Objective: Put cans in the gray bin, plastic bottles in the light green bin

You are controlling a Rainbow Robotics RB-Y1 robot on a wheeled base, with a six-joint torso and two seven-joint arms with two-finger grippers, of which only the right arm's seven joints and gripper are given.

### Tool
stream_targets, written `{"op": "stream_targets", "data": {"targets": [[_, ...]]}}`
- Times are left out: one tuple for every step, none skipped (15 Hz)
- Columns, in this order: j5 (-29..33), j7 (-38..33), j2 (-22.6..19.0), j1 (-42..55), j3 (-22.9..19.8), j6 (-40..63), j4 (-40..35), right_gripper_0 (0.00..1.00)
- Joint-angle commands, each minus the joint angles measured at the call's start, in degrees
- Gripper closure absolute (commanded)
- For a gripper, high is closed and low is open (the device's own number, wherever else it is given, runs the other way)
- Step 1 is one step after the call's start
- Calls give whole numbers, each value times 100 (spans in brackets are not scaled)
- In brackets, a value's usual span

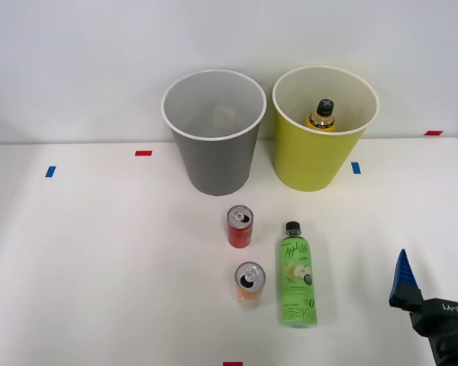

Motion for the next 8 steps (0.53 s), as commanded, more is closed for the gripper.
{"op": "stream_targets", "data": {"targets": [[467, -443, 23, -29, 174, -850, 596, 0], [502, -434, 23, -46, 183, -1192, 825, 0], [529, -426, 5, -64, 183, -1491, 1036, 0], [564, -373, -30, -64, 183, -1808, 1256, 0], [590, -338, -56, -46, 192, -2036, 1396, 0], [617, -294, -91, -20, 201, -2247, 1519, 0], [652, -188, -153, 59, 262, -2361, 1581, 0], [634, 93, -197, 138, 306, -2414, 1581, 0]]}}
